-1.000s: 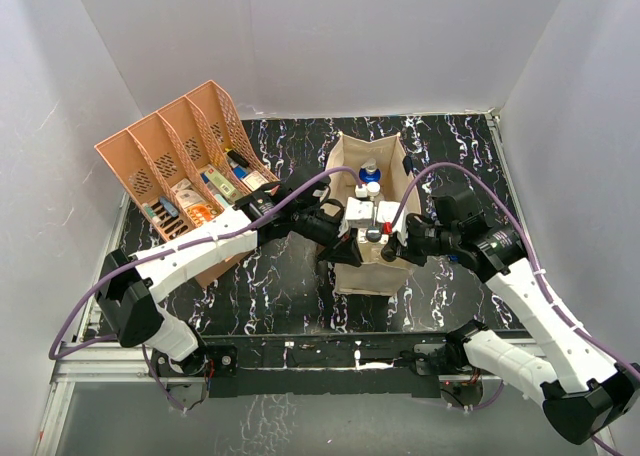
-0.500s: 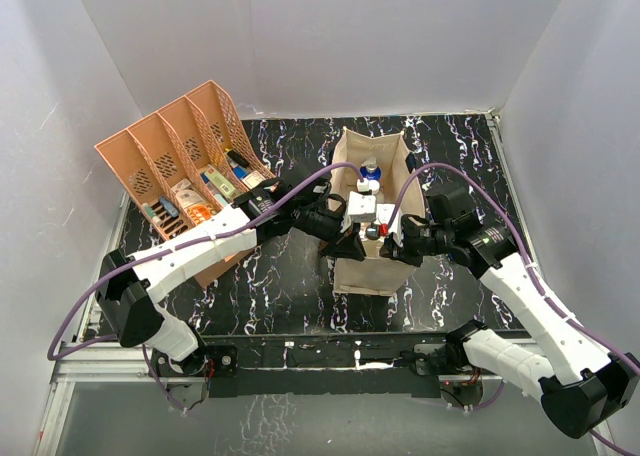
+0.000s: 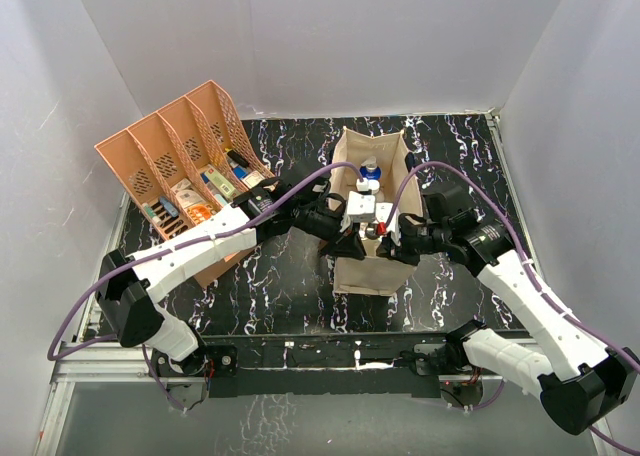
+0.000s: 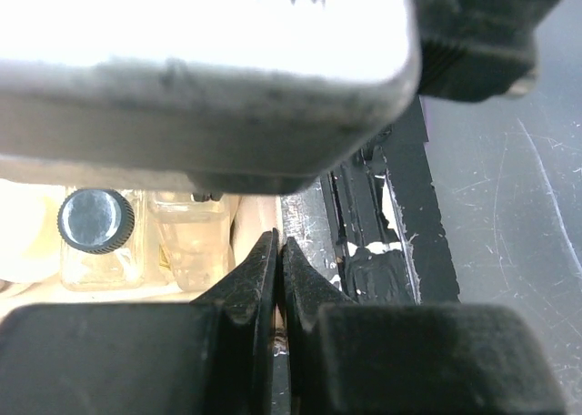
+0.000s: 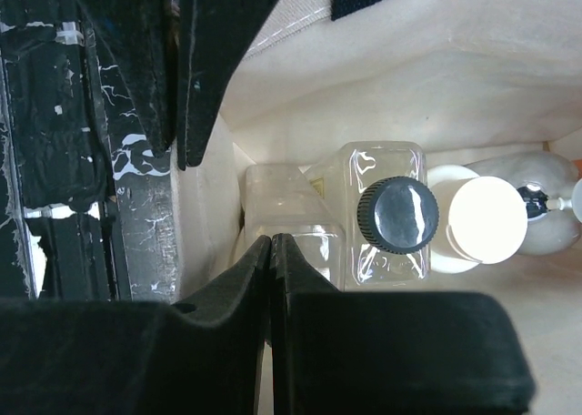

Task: Place the personal care products into the canvas bag
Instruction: Adjust the care product in the canvas bag.

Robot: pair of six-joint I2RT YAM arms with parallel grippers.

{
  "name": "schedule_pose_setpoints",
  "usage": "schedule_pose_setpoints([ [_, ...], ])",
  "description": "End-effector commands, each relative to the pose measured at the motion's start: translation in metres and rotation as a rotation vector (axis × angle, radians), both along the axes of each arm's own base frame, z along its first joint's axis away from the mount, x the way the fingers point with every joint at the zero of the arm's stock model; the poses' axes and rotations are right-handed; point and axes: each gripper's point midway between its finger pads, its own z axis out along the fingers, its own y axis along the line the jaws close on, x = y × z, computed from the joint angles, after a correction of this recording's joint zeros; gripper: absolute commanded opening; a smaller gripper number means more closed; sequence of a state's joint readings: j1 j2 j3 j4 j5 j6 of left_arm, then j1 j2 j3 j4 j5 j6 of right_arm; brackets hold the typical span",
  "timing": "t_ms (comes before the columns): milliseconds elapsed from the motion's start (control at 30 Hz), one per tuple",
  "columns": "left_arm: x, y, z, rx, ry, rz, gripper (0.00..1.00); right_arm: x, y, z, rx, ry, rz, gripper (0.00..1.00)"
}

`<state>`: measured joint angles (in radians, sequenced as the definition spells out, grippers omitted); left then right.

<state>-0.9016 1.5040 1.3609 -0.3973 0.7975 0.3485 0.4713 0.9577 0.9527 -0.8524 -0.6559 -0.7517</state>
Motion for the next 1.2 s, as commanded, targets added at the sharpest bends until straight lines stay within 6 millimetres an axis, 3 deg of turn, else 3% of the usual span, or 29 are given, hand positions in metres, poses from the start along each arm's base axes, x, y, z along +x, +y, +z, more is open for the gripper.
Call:
schedule_pose_setpoints([
  [0, -0.016, -0.006, 0.099, -0.276, -0.149, -0.108, 0.0, -0.008, -0.003, -0.02, -0.05, 0.063, 0.01, 0.08],
  [200, -0.016, -0.004, 0.114, -0.325, -0.196, -0.1, 0.0, -0.011, -0.003, -0.022, -0.05, 0.069, 0.019, 0.08],
  [467, -0.015, -0.004, 0.117, -0.345, -0.216, -0.094, 0.0, -0.013, -0.002, -0.023, -0.045, 0.07, 0.027, 0.08],
  [600, -0.02, 0.002, 0.135, -0.405, -0.259, -0.091, 0.0, -0.011, 0.001, -0.022, -0.04, 0.069, 0.038, 0.08],
  [767, -0.02, 0.002, 0.136, -0.413, -0.253, -0.089, 0.0, -0.01, 0.005, -0.023, -0.035, 0.076, 0.053, 0.08],
  [933, -0.02, 0.006, 0.124, -0.367, -0.251, -0.084, 0.0, -0.006, 0.008, -0.015, -0.026, 0.06, 0.046, 0.08],
  [1167, -0.024, 0.028, 0.095, -0.268, -0.261, -0.041, 0.0, 0.004, 0.006, 0.02, 0.065, 0.009, -0.096, 0.14],
])
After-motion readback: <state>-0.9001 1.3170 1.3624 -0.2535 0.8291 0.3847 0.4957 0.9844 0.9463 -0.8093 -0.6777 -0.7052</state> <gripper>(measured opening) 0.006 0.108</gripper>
